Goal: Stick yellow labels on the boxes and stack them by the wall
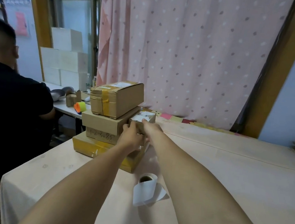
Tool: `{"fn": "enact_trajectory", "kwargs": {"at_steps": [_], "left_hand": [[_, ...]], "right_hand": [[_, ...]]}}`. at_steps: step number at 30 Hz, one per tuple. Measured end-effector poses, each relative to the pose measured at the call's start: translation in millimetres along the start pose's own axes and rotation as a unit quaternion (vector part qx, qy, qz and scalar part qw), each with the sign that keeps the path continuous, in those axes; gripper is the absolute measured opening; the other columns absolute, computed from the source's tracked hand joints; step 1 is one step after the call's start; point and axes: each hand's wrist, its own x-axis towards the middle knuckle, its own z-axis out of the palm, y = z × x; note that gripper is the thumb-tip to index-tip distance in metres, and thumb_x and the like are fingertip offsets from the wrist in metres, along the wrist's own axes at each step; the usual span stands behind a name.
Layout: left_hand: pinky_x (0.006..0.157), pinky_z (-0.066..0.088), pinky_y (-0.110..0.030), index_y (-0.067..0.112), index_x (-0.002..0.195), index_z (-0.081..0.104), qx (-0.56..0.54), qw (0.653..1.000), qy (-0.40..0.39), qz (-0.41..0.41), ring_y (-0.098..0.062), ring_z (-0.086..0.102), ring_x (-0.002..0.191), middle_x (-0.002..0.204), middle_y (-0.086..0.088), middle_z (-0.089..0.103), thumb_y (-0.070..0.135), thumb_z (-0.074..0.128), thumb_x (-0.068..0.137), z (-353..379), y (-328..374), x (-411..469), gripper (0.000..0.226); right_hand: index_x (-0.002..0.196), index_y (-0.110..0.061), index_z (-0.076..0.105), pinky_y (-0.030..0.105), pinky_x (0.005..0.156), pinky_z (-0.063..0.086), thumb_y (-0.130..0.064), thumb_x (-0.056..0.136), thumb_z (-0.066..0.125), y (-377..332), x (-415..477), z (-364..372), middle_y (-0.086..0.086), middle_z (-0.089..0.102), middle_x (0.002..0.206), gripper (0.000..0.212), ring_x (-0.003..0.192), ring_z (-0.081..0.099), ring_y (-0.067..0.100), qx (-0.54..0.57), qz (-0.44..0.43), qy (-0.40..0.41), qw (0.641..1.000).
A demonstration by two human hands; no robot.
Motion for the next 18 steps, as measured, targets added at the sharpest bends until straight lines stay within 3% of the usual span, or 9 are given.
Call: {"fn": "enact_trajectory", "kwargs": {"at_steps": [5,8,14,16,18], "left_hand": [[0.092,0.055,-0.048,0.016,0.138,0.04,0.01,0.999,0.038,0.001,-0.036,0.056,0.109,0.14,-0.01,0.036,0.023,0.056,0.092,1.3,-1.2,8.2,0.049],[0.093,0.051,-0.046,0.01,0.13,0.042,0.013,0.998,0.061,-0.006,-0.036,0.056,0.112,0.136,-0.012,0.042,0.023,0.053,0.096,1.7,-1.4,10.2,0.038],[0.096,0.05,-0.046,0.01,0.134,0.049,-0.071,0.989,0.124,-0.037,-0.034,0.056,0.119,0.134,-0.012,0.056,0.041,0.044,0.104,7.1,8.4,13.7,0.044],[0.085,0.052,-0.038,0.014,0.137,0.053,-0.106,0.985,0.127,-0.045,-0.032,0.057,0.119,0.132,-0.009,0.06,0.047,0.042,0.104,12.2,15.8,12.6,0.048],[0.08,0.05,-0.034,0.016,0.127,0.063,-0.168,0.977,0.126,-0.047,-0.029,0.061,0.11,0.12,-0.005,0.067,0.048,0.048,0.101,20.3,24.3,10.0,0.044]], "right_hand": [[0.124,-0.017,0.065,0.038,0.079,0.063,-0.055,0.082,0.063,4.2,21.0,7.3,0.006,0.071,0.106,0.056,0.082,0.072,0.026,0.051,0.004,0.012,0.999],[0.116,-0.017,0.066,0.028,0.056,0.047,-0.046,0.084,0.059,3.7,13.9,1.3,0.004,0.07,0.103,0.043,0.068,0.06,0.021,0.083,0.01,0.017,0.996],[0.116,-0.021,0.065,0.032,0.066,0.051,-0.049,0.083,0.053,16.5,10.1,-16.9,0.004,0.069,0.094,0.045,0.076,0.06,0.024,0.12,-0.006,0.025,0.992],[0.117,-0.022,0.063,0.031,0.063,0.054,-0.045,0.085,0.054,23.5,3.4,-29.7,0.004,0.067,0.092,0.041,0.073,0.061,0.023,0.133,-0.029,0.021,0.99],[0.117,-0.025,0.061,0.034,0.073,0.062,-0.044,0.086,0.055,32.1,-0.3,-43.8,0.006,0.07,0.1,0.037,0.081,0.07,0.024,0.127,-0.043,0.015,0.991]]}}
